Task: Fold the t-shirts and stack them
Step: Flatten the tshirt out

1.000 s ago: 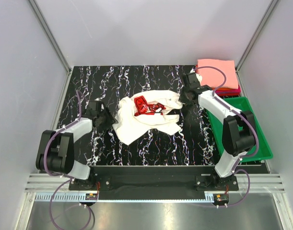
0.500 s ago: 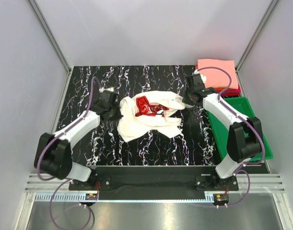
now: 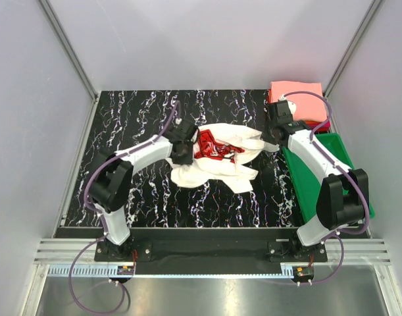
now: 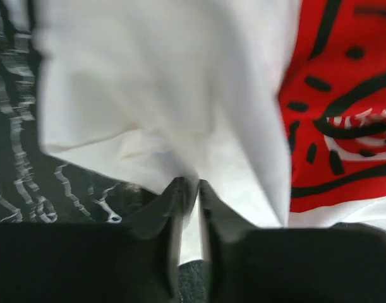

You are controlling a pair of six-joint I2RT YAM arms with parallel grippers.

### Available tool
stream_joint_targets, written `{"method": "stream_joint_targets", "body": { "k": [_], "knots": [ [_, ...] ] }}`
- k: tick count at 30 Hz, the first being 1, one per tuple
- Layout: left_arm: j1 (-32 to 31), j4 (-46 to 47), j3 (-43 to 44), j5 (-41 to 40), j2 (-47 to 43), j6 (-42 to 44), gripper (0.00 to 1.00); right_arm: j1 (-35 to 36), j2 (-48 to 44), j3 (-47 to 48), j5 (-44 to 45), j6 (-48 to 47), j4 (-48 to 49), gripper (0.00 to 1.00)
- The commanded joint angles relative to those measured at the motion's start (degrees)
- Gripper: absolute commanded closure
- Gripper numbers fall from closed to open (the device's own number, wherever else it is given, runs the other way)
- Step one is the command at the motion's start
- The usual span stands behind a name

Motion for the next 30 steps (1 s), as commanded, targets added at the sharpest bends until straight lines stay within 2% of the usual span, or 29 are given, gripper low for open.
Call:
{"method": "stream_joint_targets", "body": {
  "k": [1, 3, 4, 7, 11, 14, 16, 20, 26, 30],
  "knots": [
    [-2.6, 1.62, 5.67, 5.95, -1.35, 3.67, 0.65, 0.05, -1.07, 0.3, 0.65, -0.87, 0.12, 1.0],
    [-1.29, 3.03, 6.11, 10.77, -2.84, 5.61, 0.49, 0.05, -1.16, 0.39, 0.47, -0.78, -0.15, 1.0],
    [-0.24, 2.86, 6.37, 12.54, -3.37, 6.06, 0.48, 0.05, -1.25, 0.48, 0.21, -0.78, -0.15, 1.0],
    [6.26, 2.69, 3.66, 14.49, -7.67, 5.54, 0.47, 0.05, -1.51, 0.65, -0.23, -1.13, -0.23, 1.0],
    [18.12, 4.7, -5.65, 14.39, -14.88, 3.61, 0.48, 0.13, -1.34, 1.27, -0.67, -1.48, -0.23, 1.0],
    [23.14, 10.93, -14.26, 21.13, -17.96, -0.17, 0.49, 0.13, -0.64, 1.79, -0.58, -1.66, -0.15, 1.0],
    [23.85, 16.82, -19.08, 24.23, -18.49, -2.2, 0.5, 0.05, -0.28, 2.23, -0.93, -1.75, -0.23, 1.0],
    [23.42, 24.12, -21.05, 34.32, -17.01, -3.69, 0.47, 0.05, -0.1, 2.41, -2.77, -1.4, -0.15, 1.0],
    [19.02, 22.29, -18.85, 31.37, -14.03, -0.8, 0.47, 0.05, -1.16, 1.71, -3.48, -1.4, -0.23, 1.0],
    [18.32, 22.99, -18.24, 33.91, -8.84, -1.58, 0.47, 0.05, -1.69, 1.09, -3.39, -1.4, -0.15, 1.0]
  ]
}}
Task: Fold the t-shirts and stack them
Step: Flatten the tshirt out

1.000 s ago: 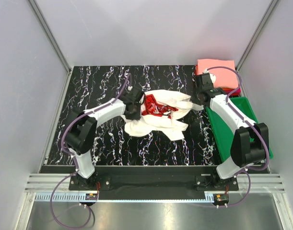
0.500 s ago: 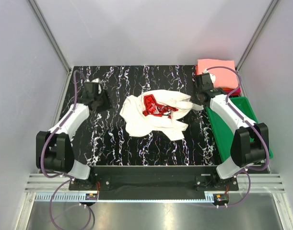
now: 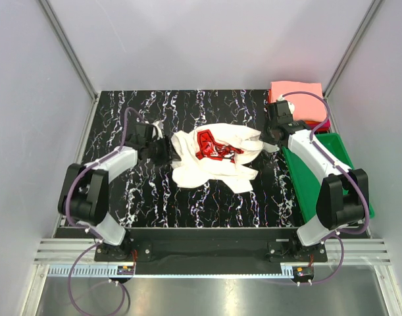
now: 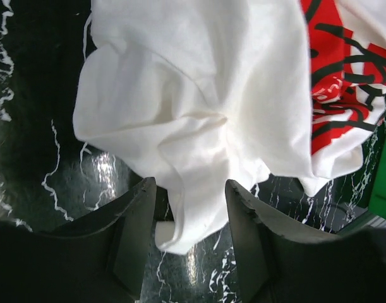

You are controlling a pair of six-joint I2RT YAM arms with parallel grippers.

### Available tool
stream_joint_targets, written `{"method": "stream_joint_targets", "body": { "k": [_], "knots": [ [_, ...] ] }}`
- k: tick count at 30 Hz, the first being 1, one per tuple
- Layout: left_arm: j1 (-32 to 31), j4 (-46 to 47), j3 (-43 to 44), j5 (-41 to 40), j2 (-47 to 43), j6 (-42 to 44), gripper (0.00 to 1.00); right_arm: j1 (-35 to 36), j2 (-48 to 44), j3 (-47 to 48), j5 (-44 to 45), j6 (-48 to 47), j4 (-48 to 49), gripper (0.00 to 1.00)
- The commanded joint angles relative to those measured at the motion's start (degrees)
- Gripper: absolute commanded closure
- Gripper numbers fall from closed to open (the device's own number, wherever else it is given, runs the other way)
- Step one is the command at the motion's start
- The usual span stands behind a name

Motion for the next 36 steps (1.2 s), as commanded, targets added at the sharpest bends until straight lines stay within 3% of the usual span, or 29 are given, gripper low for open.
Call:
{"method": "stream_joint_targets", "body": {
  "k": [1, 6, 9, 10, 11, 14, 16, 19, 22, 24, 26, 27, 29, 30, 31, 36],
  "knots": [
    [-1.0, 2.82, 1.83, 3.2, 4.43, 0.36, 0.48, 0.13, -1.67, 1.18, -0.38, -0.76, -0.08, 1.0],
    [-3.11, 1.85, 1.65, 1.71, 4.62, -0.61, 0.48, 0.05, -2.19, 1.35, -0.03, -1.46, -0.08, 1.0],
    [-3.2, 1.41, 1.39, 2.06, 2.08, -1.31, 0.63, 0.05, -2.45, 1.35, 0.06, -1.47, 0.01, 1.0],
    [-3.29, 1.06, 1.3, 0.49, 1.03, -1.75, 0.77, 0.05, -2.37, 1.27, 0.06, -1.47, -0.08, 1.0],
    [-3.2, -0.94, 1.3, -1.0, -1.42, -1.92, 0.84, 0.05, -2.19, 1.27, 0.15, -1.64, 0.01, 1.0],
    [-3.2, -9.53, 2.71, -11.36, -5.99, -1.49, 1.0, 0.05, -1.84, 1.09, 1.2, -1.99, -0.08, 1.0],
    [-3.2, -12.9, 1.84, -20.12, -9.94, -1.31, 1.0, 0.05, -1.75, 1.0, 3.39, -1.82, -1.04, 1.0],
    [-2.24, -14.41, -3.78, -25.61, -15.31, -2.98, 1.0, 0.13, -1.75, 1.09, 5.95, -1.73, -1.84, 1.0],
    [-0.83, -13.01, -9.41, -25.81, -18.75, -4.83, 1.0, 0.05, -1.67, 1.79, 6.13, -1.82, -1.84, 1.0],
    [-0.39, -6.79, -12.21, -20.12, -19.55, -3.25, 1.0, 0.05, -1.32, 2.49, 4.46, -1.82, -1.66, 1.0],
    [-0.39, 0.83, -13.46, -9.84, -19.47, -3.16, 0.9, 0.05, -1.14, 2.85, 3.32, -1.91, -1.66, 1.0],
    [-0.57, 2.53, -13.81, -7.63, -18.94, -3.68, 0.74, 0.05, -1.14, 2.94, 3.14, -1.82, -1.66, 1.0],
    [-0.39, 5.52, -13.46, -4.45, -16.49, -4.56, 0.64, 0.05, -1.66, 2.68, 2.79, -2.08, -1.66, 1.0],
    [-0.48, 6.32, -12.85, -2.96, -15.69, -4.56, 0.51, 0.05, -1.84, 2.59, 2.79, -2.08, -1.66, 1.0],
    [-0.48, 8.16, -12.67, -2.08, -13.94, -4.56, 0.45, 0.05, -2.45, 2.41, 2.87, -2.17, -1.75, 1.0],
    [-0.48, 12.92, -12.14, 1.97, -8.66, -5.88, 0.42, 0.13, -3.16, 1.62, 3.14, -2.43, -1.66, 1.0]
  ]
}}
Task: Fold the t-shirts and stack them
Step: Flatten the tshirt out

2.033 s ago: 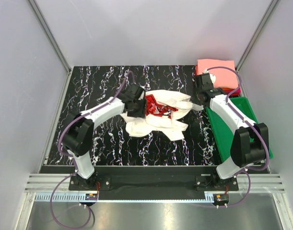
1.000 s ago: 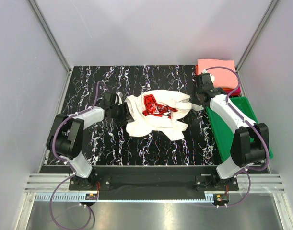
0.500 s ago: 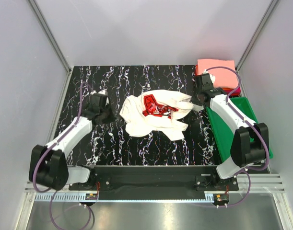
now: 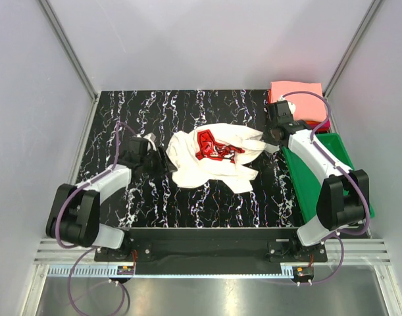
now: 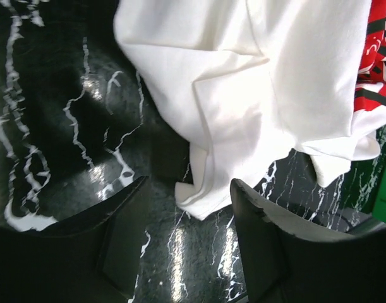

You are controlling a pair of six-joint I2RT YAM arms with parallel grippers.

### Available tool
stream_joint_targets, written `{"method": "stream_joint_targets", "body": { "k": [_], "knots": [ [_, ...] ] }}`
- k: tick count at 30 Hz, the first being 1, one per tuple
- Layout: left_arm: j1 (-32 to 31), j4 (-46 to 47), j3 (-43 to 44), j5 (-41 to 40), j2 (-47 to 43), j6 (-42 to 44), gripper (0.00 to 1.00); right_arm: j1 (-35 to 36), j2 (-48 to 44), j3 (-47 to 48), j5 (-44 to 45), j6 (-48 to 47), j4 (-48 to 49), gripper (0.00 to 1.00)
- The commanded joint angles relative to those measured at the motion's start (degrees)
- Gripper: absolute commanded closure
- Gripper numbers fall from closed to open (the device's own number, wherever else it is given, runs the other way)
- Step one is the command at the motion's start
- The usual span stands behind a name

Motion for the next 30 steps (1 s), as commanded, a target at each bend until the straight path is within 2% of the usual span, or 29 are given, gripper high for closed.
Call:
{"method": "stream_joint_targets", "body": {
  "k": [1, 6, 11, 20, 23, 24, 25, 27, 29, 30],
  "knots": [
    [-0.19, 8.53, 1.65, 5.69, 2.45, -1.4, 0.42, 0.05, -2.85, 1.25, 0.3, -1.06, 0.48, 1.0],
    [-0.2, 12.57, 2.44, 8.84, 7.19, -2.37, 0.44, 0.05, -2.77, 1.68, 0.12, -1.23, 0.48, 1.0],
    [-0.11, 14.86, 2.44, 10.08, 6.76, -3.78, 0.58, 0.13, -2.33, 1.69, 0.21, -1.5, 0.48, 1.0],
    [-0.9, 13.1, 4.2, 10.08, 7.11, -3.34, 0.56, 0.05, -1.27, 1.95, -0.32, -1.32, 0.66, 1.0],
    [-1.16, 13.37, 3.67, 10.87, 7.55, -3.34, 0.7, 0.05, -1.36, 2.04, 0.03, -1.58, 0.74, 1.0],
    [-1.16, 13.37, 3.5, 10.96, 6.94, -3.42, 0.76, 0.05, -1.45, 2.13, 0.12, -1.58, 0.74, 1.0],
    [-1.16, 11.98, 3.49, 10.79, 6.33, -3.51, 0.89, 0.05, -1.53, 2.13, 0.47, -1.58, 0.66, 1.0],
    [-1.16, 8.99, 4.54, 8.69, 3.7, -2.9, 1.0, 0.05, -1.54, 2.04, 0.82, -1.5, 0.65, 1.0],
    [-1.07, 1.53, 6.64, 6.06, 1.5, -0.79, 1.0, 0.05, -1.71, 1.95, 1.61, -1.59, 0.65, 1.0],
    [-1.07, -3.54, 7.35, 2.13, -0.78, 0.17, 1.0, 0.05, -1.54, 1.86, 1.79, -1.58, 0.65, 1.0]
  ]
}}
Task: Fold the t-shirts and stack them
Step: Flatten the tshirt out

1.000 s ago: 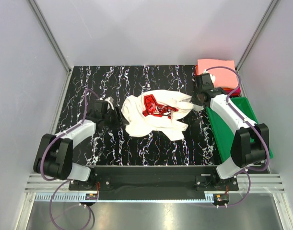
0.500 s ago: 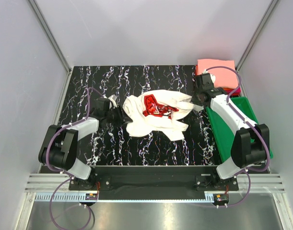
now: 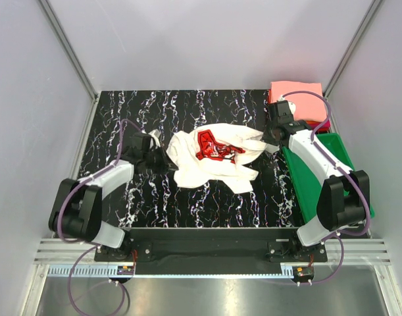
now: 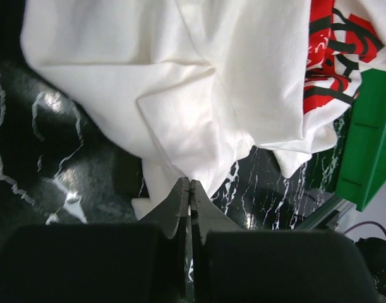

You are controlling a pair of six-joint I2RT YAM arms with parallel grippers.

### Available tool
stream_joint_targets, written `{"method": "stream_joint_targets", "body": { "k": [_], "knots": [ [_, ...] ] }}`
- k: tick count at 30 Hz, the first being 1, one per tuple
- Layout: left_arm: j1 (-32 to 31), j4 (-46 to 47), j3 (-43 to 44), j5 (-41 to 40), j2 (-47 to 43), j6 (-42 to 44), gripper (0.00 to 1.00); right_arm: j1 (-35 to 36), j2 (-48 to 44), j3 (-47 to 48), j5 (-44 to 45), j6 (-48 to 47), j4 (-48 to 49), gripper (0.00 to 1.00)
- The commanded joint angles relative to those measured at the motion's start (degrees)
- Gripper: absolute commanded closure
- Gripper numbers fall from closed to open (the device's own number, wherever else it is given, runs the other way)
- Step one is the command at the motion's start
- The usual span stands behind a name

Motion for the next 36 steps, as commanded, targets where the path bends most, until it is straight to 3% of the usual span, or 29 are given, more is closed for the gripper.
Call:
{"method": "stream_joint_targets", "body": {
  "k": [1, 12, 16, 21, 22, 25, 29, 36],
  "knots": [
    [-0.11, -10.8, 5.26, -7.78, -7.31, 3.3, 1.0, 0.13, -1.25, 1.78, 1.92, -0.82, 1.03, 1.0],
    [0.5, -22.16, -2.63, -31.34, -23.74, -1.95, 1.0, 0.05, -0.9, 2.04, 2.27, -0.64, 0.76, 1.0],
    [0.5, -20.23, -8.96, -31.89, -26.39, -7.49, 1.0, 0.05, -1.16, 2.83, 3.59, -0.82, 0.15, 1.0],
    [0.24, -19.44, -9.77, -30.22, -24.9, -6.46, 1.0, -0.04, -1.6, 4.58, 3.59, -0.82, -0.82, 1.0],
    [0.24, -19.43, -9.07, -29.26, -24.2, -5.67, 0.91, -0.04, -1.6, 4.85, 3.33, -0.73, -1.08, 1.0],
    [0.32, -21.62, -6.0, -27.66, -19.81, -3.2, 0.5, 0.05, -1.78, 5.73, 3.42, -0.99, -1.35, 1.0],
    [1.11, -26.63, -2.03, -37.05, -18.57, -1.26, 0.46, -0.04, -2.22, 5.91, 3.51, -1.17, -1.7, 1.0],
    [6.04, -22.42, -4.76, -33.2, -18.13, -5.22, 0.56, -0.04, -2.22, 5.64, 1.93, -1.08, -1.61, 1.0]
  ]
}}
